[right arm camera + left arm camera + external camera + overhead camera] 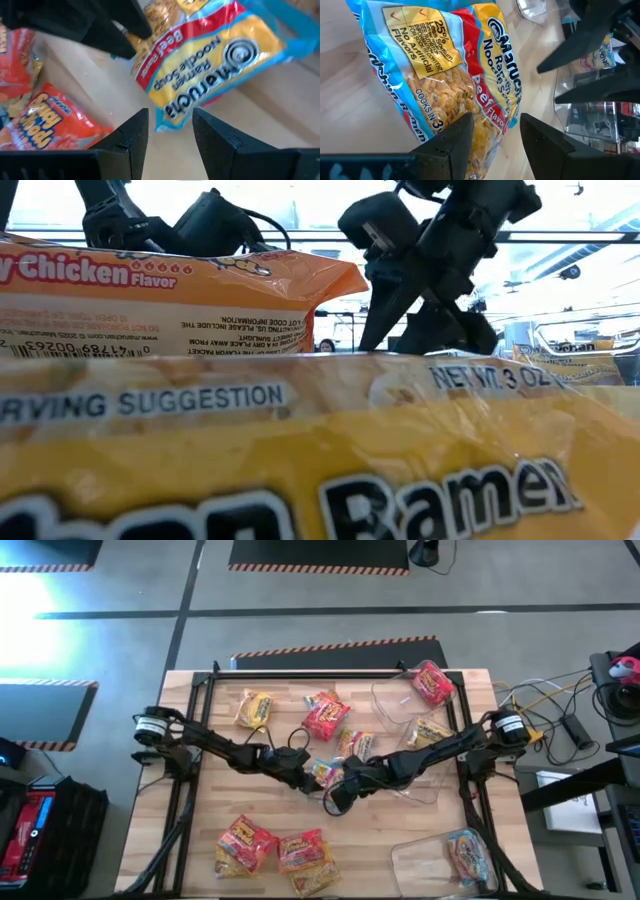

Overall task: Sort Maruchan noodles
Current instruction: Put the blue noodle pack into the bottom transparent bin

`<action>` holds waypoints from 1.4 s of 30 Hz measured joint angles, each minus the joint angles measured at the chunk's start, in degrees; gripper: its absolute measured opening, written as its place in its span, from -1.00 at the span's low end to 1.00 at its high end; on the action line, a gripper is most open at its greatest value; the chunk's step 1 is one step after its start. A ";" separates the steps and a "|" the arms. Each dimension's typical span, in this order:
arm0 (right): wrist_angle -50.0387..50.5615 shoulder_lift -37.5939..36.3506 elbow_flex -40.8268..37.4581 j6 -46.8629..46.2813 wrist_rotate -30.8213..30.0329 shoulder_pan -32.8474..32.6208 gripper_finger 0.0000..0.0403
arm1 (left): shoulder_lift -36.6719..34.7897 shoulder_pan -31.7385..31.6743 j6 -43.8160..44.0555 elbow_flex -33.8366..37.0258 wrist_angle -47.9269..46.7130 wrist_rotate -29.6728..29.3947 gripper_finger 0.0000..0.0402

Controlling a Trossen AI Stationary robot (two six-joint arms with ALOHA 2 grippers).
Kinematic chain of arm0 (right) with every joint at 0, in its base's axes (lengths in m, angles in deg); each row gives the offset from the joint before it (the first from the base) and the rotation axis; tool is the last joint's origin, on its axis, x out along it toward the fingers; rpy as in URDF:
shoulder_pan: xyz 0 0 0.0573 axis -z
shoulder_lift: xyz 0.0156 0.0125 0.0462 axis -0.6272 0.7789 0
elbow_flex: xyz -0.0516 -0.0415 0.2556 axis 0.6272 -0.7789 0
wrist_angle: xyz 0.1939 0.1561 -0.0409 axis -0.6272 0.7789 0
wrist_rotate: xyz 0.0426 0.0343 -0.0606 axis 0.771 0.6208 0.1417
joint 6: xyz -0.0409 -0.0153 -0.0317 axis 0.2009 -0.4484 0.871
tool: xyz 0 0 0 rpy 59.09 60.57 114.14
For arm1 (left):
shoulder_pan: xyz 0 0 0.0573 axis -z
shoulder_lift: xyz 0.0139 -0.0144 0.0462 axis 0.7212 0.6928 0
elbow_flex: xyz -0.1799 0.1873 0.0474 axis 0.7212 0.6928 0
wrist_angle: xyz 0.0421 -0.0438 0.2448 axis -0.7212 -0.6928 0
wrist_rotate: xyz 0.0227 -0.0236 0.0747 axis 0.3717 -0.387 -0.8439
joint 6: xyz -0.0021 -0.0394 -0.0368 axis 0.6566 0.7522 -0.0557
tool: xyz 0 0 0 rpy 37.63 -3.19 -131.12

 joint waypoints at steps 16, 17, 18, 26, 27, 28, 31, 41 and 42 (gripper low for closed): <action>0.55 -0.30 -1.01 -7.74 -6.95 -3.07 -0.29 | -0.50 -0.16 -3.57 0.24 -1.45 0.77 -0.26; -0.17 -0.30 -1.01 -7.75 -6.94 -3.11 -0.29 | -0.97 -0.17 -3.84 0.36 -1.14 0.85 -0.26; -1.00 -0.30 -1.01 -7.75 -6.95 -3.15 -0.29 | -1.68 -0.23 -4.06 0.39 -1.16 0.86 -0.27; -4.00 -0.32 0.37 -8.77 -9.83 -3.96 -0.29 | -6.67 -0.30 -6.57 0.55 -7.62 0.80 -0.27; -3.90 -0.32 0.44 -8.89 -9.86 -3.95 -0.29 | -6.99 -0.30 -6.75 0.52 -8.33 0.82 -0.27; -3.94 -0.32 0.50 -9.48 -9.94 -3.95 -0.29 | -7.40 -0.30 -6.92 0.52 -8.92 0.86 -0.27; -4.08 -0.32 0.52 -11.66 -10.27 -4.14 -0.29 | -8.47 -0.25 -6.86 0.52 -9.75 1.06 -0.27; -4.62 -0.32 0.52 -9.56 -9.75 -4.06 -0.29 | -12.91 -0.45 -7.60 0.42 -11.30 1.82 -0.27; -4.58 -0.32 0.52 -9.56 -9.75 -4.06 -0.29 | -12.92 -0.45 -7.60 0.42 -12.28 1.82 -0.27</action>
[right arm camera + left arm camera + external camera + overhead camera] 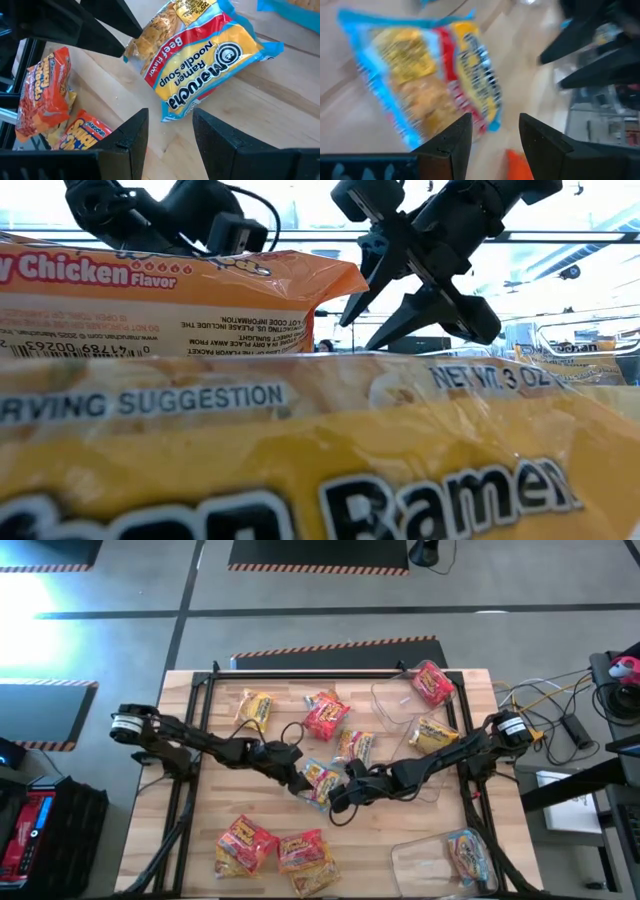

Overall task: Sort Maruchan noodles
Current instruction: Put the blue noodle pack into the bottom transparent bin

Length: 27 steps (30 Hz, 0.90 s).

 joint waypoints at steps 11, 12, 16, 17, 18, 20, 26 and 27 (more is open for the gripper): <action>-0.04 0.00 0.00 -1.31 0.28 -0.04 -0.29 | 1.96 0.09 -1.56 -0.11 -5.03 0.85 -0.27; -0.04 0.00 0.00 -1.11 0.20 -0.13 -0.29 | 2.12 0.09 -1.75 -0.11 -4.92 0.85 -0.27; -0.08 0.08 0.00 -0.54 -0.21 -0.13 -0.29 | 3.02 0.09 -1.85 0.61 -4.16 0.90 -0.28; -0.17 0.11 0.00 -0.58 -0.66 -0.15 -0.29 | 3.14 0.09 -1.79 0.91 -4.19 0.90 -0.28; -0.29 0.12 0.00 -0.59 -1.02 -0.13 -0.29 | 3.17 0.09 -1.75 1.13 -4.20 0.90 -0.28; -1.62 0.13 -0.21 -0.67 -1.09 -0.13 -0.29 | 3.15 0.09 -1.70 1.39 -4.29 0.82 -0.28; -8.94 0.15 -2.97 -2.88 -0.62 -0.13 -0.26 | 3.17 0.09 -1.86 1.57 -4.89 -0.46 -0.28; -10.21 0.15 -3.82 -3.57 -0.09 -0.13 -0.23 | 3.17 0.09 -1.93 1.57 -4.91 -0.53 -0.28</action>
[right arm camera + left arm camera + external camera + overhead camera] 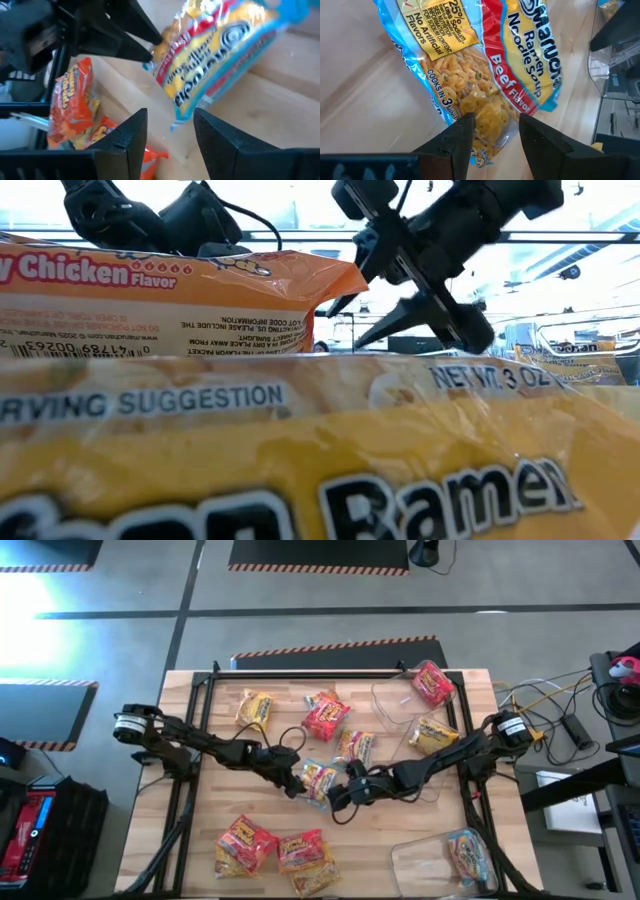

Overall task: Sort Maruchan noodles
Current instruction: Put the blue noodle pack into the bottom transparent bin

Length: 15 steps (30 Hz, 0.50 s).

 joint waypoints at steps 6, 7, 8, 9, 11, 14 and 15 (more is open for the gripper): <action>-3.08 0.06 -3.59 -3.74 0.36 -0.26 -0.04 | 0.15 0.00 -0.51 0.15 -1.59 -1.03 -0.28; -3.08 0.06 -3.79 -3.86 0.27 -0.26 -0.01 | 0.15 0.00 -0.52 0.15 -2.08 -1.27 -0.27; -3.29 0.07 -3.94 -3.83 0.14 -0.26 0.02 | 0.18 0.02 -0.52 0.15 -2.05 -1.31 -0.27; -3.73 0.07 -4.03 -3.60 0.12 -0.24 0.04 | 0.20 0.00 -0.54 0.13 -2.03 -1.46 -0.27; -4.81 0.06 -4.01 -2.61 -0.69 -0.21 0.09 | 0.20 0.00 -0.53 0.15 -1.65 -1.51 -0.27; -6.26 0.07 -3.75 -0.79 -2.66 0.14 0.13 | 0.26 -0.08 -0.54 0.15 -1.46 -1.65 -0.27; -6.32 0.05 -3.74 -0.53 -3.01 0.38 0.14 | 0.48 -0.09 -0.53 0.15 -1.44 -1.68 -0.27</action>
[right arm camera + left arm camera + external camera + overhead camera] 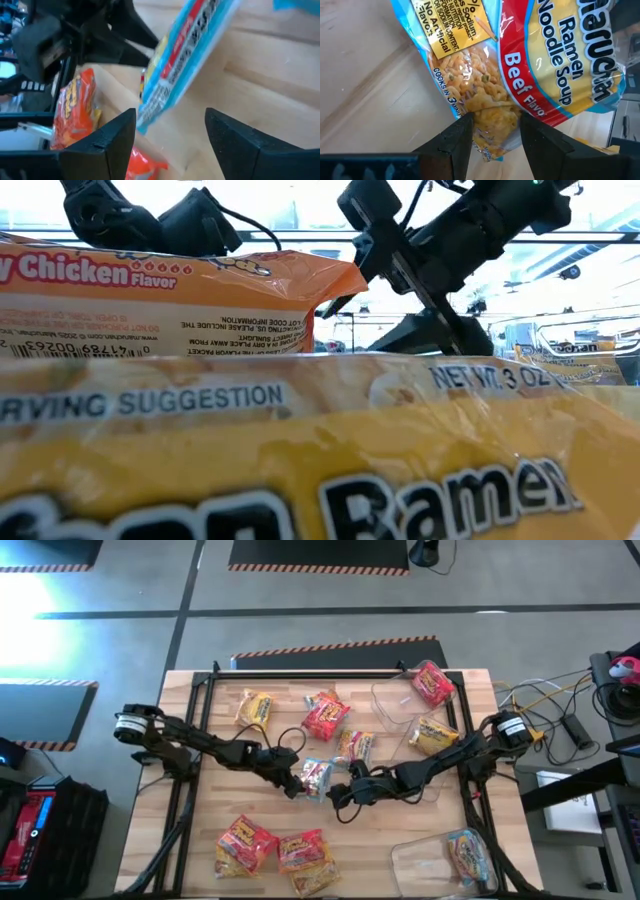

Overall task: Sort Maruchan noodles
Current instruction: Put the blue noodle pack into the bottom transparent bin

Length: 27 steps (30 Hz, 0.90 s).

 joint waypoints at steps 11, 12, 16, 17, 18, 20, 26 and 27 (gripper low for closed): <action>-7.22 5.51 0.26 0.60 -1.35 1.30 0.15 | 1.62 -0.07 0.19 -0.09 1.04 -0.18 -0.27; -7.82 5.92 0.26 0.60 -1.36 1.39 0.15 | 1.90 -0.07 0.31 -0.08 1.15 -0.20 -0.27; -8.68 6.79 0.24 0.78 -1.36 1.92 0.15 | 2.57 -0.07 0.41 -0.09 1.93 -0.08 -0.27; -8.81 7.01 0.22 1.28 -1.50 2.04 0.15 | 2.70 -0.07 0.44 -0.09 2.05 -0.06 -0.27; -9.19 7.20 0.22 1.43 -1.73 2.26 0.15 | 2.74 -0.07 0.47 -0.09 2.07 -0.02 -0.27; -9.31 7.37 0.22 1.63 -2.19 2.48 0.15 | 2.76 -0.07 0.52 -0.07 2.11 -0.06 -0.27; -9.36 7.42 0.22 2.69 -3.29 2.64 0.14 | 2.78 -0.11 0.48 -0.02 2.46 -0.40 -0.27; -9.38 7.42 0.22 2.75 -3.37 2.64 0.13 | 2.78 -0.11 0.47 0.00 2.52 -0.44 -0.27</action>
